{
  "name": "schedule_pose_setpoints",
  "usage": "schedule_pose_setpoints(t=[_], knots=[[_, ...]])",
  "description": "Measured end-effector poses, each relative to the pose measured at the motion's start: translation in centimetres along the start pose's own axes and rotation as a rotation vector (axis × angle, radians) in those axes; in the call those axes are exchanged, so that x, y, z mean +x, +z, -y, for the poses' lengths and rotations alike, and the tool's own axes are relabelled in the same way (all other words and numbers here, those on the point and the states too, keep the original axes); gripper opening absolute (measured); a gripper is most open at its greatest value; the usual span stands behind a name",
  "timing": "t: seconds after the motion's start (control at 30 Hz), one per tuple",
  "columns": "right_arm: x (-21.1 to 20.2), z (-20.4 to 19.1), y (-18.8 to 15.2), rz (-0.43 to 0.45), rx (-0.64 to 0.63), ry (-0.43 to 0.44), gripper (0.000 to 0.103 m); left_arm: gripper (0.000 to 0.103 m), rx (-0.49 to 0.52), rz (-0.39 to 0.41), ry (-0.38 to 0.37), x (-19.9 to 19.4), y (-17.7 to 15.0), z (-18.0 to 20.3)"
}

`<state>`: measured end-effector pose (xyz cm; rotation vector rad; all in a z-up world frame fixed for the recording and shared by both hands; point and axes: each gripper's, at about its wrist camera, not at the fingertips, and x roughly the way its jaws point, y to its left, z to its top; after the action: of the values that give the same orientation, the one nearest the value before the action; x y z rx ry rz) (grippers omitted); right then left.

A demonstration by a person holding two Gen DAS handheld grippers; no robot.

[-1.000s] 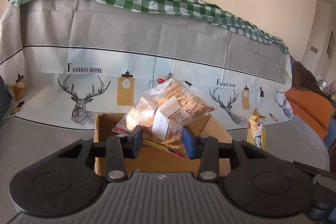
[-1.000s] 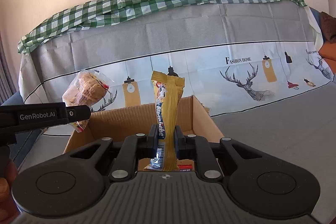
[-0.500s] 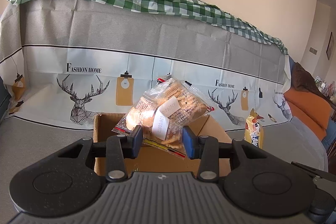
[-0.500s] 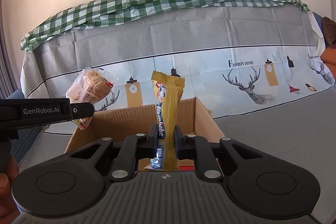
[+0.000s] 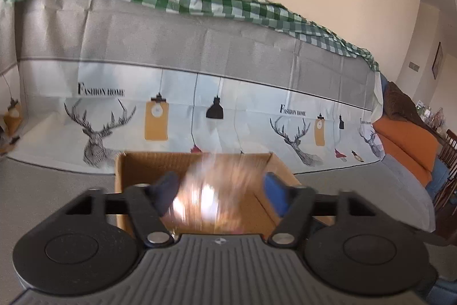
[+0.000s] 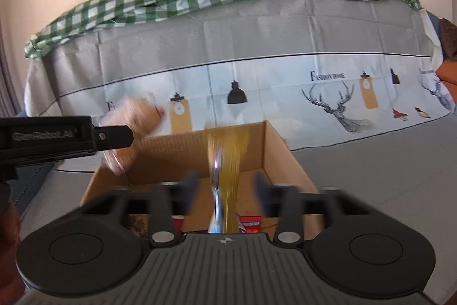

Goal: Organize snacks

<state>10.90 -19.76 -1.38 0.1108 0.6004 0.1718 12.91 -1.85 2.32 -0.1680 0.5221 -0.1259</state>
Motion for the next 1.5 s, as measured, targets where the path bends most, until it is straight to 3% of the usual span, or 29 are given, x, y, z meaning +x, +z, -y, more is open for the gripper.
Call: schedule_pose_setpoints(t=[0.23,0.3,0.57,0.67,0.8,1.0,1.13,1.23,1.37,1.5], knots=[[-0.6,0.4,0.2,0.024,0.015,-0.028,0.102,0.093,0.061,0.064,0.014,-1.8,0.3,-0.7],[-0.8,0.5,0.2,0.027,0.017,-0.025,0.102,0.098,0.077,0.083,0.027,-2.3,0.1,-1.0],[-3.0,0.8,0.2,0.065,0.024,-0.026,0.102,0.099,0.232,0.161,0.122,-6.4,-1.8,-0.3],[-4.6,1.1,0.2,0.061,0.028,-0.008,0.102,0.099,0.222,0.147,0.119,-8.7,-2.6,-0.3],[-7.7,1.4,-0.2,0.052,-0.005,0.014,0.102,0.100,0.145,0.053,0.098,-11.8,-4.0,-0.4],[-11.9,2.2,-3.0,0.014,-0.114,0.032,0.102,0.103,0.057,-0.043,0.174,-14.6,-6.8,1.6],[-12.0,3.4,-6.0,-0.043,-0.049,0.047,0.102,0.103,-0.015,-0.064,0.204,-14.8,-10.4,2.8],[-12.2,3.8,-6.6,0.005,-0.017,0.026,0.102,0.103,-0.016,-0.163,0.222,-13.1,-12.4,3.2],[-11.3,3.4,-6.7,-0.003,-0.029,0.006,0.102,0.103,0.081,-0.135,0.252,-12.0,-12.4,4.0],[-11.3,3.5,-6.7,0.014,-0.025,-0.002,0.102,0.103,0.015,-0.154,0.246,-11.5,-12.0,3.0]])
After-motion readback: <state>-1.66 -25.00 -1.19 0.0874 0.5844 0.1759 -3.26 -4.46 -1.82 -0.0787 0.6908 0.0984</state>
